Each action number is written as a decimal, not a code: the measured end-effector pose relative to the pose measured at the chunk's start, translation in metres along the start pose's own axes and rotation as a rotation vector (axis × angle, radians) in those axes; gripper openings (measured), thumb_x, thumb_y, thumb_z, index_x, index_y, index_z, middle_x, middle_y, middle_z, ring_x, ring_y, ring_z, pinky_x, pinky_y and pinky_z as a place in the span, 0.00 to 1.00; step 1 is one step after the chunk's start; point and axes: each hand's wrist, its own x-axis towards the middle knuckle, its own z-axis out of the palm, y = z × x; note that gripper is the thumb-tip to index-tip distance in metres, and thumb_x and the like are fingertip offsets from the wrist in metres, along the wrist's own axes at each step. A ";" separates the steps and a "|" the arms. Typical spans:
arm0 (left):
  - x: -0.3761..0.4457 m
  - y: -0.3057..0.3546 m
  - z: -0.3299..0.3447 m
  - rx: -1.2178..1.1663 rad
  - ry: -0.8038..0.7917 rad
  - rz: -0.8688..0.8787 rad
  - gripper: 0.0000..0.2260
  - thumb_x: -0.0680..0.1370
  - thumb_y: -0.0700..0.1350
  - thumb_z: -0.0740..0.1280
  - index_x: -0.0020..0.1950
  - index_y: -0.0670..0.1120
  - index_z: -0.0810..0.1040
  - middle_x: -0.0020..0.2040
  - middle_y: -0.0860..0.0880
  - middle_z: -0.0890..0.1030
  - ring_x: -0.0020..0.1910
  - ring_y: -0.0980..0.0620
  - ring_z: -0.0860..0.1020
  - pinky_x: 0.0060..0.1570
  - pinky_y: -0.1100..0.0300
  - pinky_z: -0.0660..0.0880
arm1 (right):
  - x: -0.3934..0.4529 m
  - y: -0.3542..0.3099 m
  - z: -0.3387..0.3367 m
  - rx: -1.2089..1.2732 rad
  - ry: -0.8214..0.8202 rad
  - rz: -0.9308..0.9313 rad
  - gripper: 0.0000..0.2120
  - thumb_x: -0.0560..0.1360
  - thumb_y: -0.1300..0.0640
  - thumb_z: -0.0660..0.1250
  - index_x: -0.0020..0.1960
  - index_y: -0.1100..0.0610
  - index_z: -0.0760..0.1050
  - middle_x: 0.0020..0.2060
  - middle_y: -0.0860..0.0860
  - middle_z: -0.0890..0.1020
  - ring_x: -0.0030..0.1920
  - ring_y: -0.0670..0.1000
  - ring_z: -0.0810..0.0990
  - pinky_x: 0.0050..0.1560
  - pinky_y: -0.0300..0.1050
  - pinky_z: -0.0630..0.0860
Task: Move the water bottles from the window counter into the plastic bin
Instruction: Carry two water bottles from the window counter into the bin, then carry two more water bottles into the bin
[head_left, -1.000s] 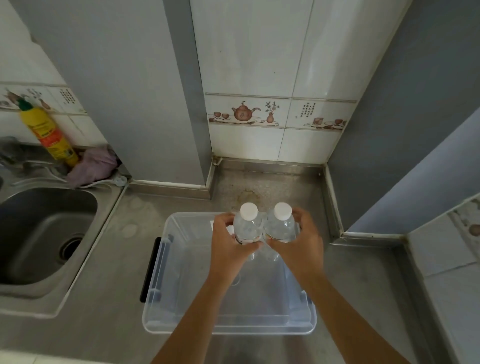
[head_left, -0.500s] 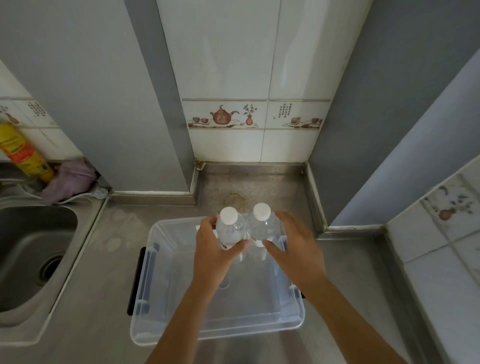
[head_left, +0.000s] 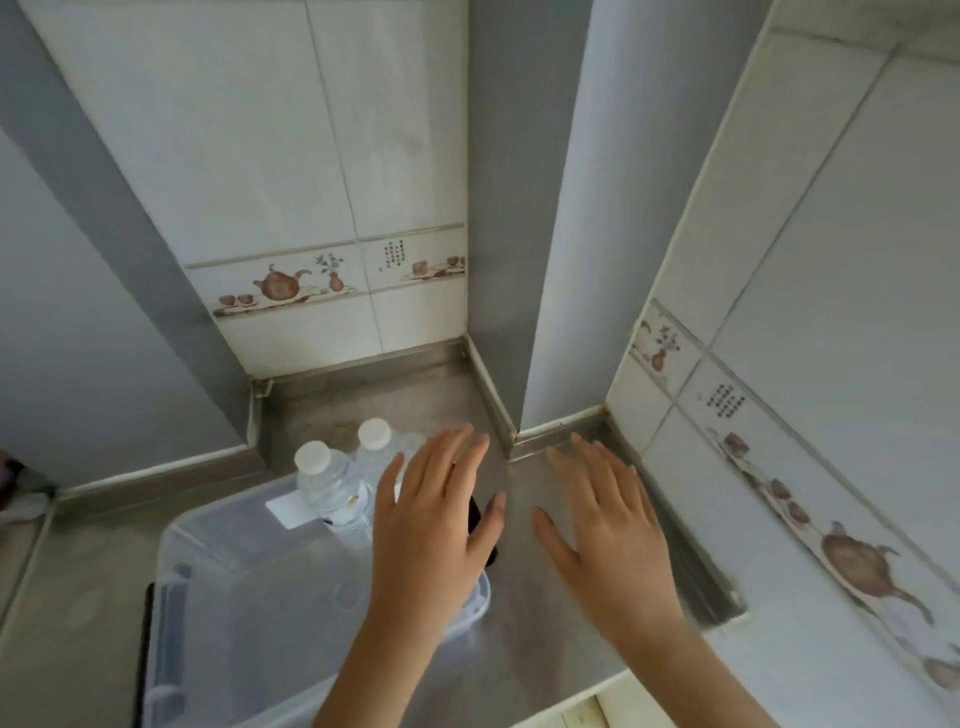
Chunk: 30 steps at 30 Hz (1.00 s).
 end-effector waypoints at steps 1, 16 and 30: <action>0.000 0.013 0.002 -0.010 -0.017 0.035 0.21 0.77 0.55 0.62 0.67 0.47 0.77 0.66 0.50 0.79 0.67 0.49 0.75 0.64 0.42 0.72 | -0.009 0.008 -0.007 -0.019 0.001 0.035 0.25 0.74 0.44 0.58 0.67 0.55 0.70 0.66 0.56 0.75 0.67 0.58 0.72 0.64 0.61 0.71; -0.065 0.201 0.012 -0.155 -0.244 0.445 0.24 0.77 0.59 0.59 0.67 0.47 0.78 0.65 0.49 0.80 0.64 0.49 0.78 0.62 0.47 0.74 | -0.191 0.100 -0.120 -0.142 0.132 0.459 0.26 0.77 0.42 0.55 0.70 0.54 0.68 0.69 0.55 0.72 0.70 0.58 0.67 0.67 0.58 0.68; -0.192 0.378 -0.008 -0.323 -0.311 0.697 0.25 0.77 0.59 0.60 0.69 0.49 0.76 0.67 0.50 0.79 0.67 0.48 0.76 0.65 0.45 0.70 | -0.400 0.143 -0.232 -0.254 0.281 0.743 0.26 0.77 0.42 0.53 0.70 0.54 0.68 0.70 0.55 0.71 0.71 0.57 0.66 0.68 0.58 0.66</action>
